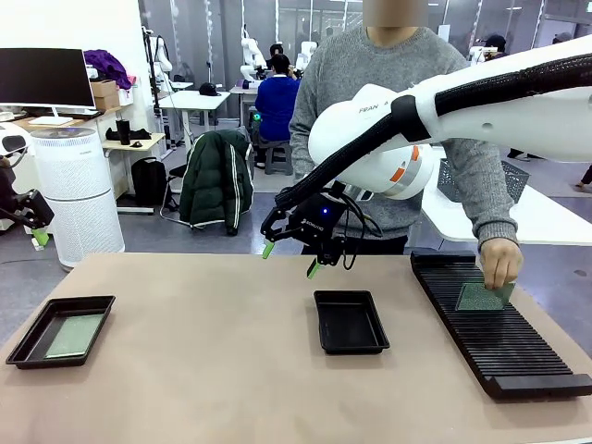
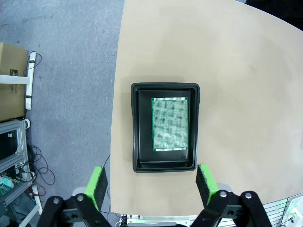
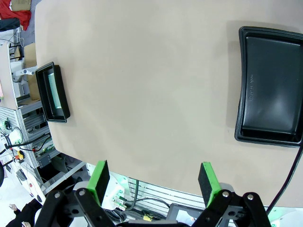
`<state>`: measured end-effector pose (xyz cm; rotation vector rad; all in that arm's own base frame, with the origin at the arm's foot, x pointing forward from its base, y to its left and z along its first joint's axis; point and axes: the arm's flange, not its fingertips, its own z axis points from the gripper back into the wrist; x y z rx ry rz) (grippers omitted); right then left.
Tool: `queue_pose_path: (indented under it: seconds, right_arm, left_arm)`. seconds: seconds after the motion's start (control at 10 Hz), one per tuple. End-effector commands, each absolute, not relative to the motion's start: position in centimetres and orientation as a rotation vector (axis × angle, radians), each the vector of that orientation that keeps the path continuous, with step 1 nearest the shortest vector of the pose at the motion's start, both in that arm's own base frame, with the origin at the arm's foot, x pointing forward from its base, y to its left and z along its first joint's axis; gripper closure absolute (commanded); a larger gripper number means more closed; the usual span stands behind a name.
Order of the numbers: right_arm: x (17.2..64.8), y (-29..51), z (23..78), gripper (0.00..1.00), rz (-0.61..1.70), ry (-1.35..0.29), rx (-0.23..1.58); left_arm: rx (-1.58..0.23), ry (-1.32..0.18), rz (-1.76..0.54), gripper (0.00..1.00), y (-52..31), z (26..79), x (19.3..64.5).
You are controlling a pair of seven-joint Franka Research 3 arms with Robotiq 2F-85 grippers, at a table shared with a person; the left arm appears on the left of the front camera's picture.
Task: Inspect and transfer BCBs to ESD trays.
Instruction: Pick up the Blank PCB from the PCB Rack and place it in the right ESD tray.
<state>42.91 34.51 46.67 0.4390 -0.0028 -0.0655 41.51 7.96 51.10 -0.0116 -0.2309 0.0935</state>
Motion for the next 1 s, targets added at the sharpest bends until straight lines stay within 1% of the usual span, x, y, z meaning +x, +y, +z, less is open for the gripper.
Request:
queue_pose_path:
  seconds: [0.0,0.9]
  right_arm:
    - [42.84,34.57,46.78,0.0,-0.079,-0.004,0.433]
    - [42.84,34.57,46.78,0.0,-0.079,-0.004,0.433]
  left_arm:
    - [-0.01,-0.243,0.092,0.0,8.0,50.76,41.44]
    - [-0.01,-0.243,0.092,0.0,8.0,50.76,41.44]
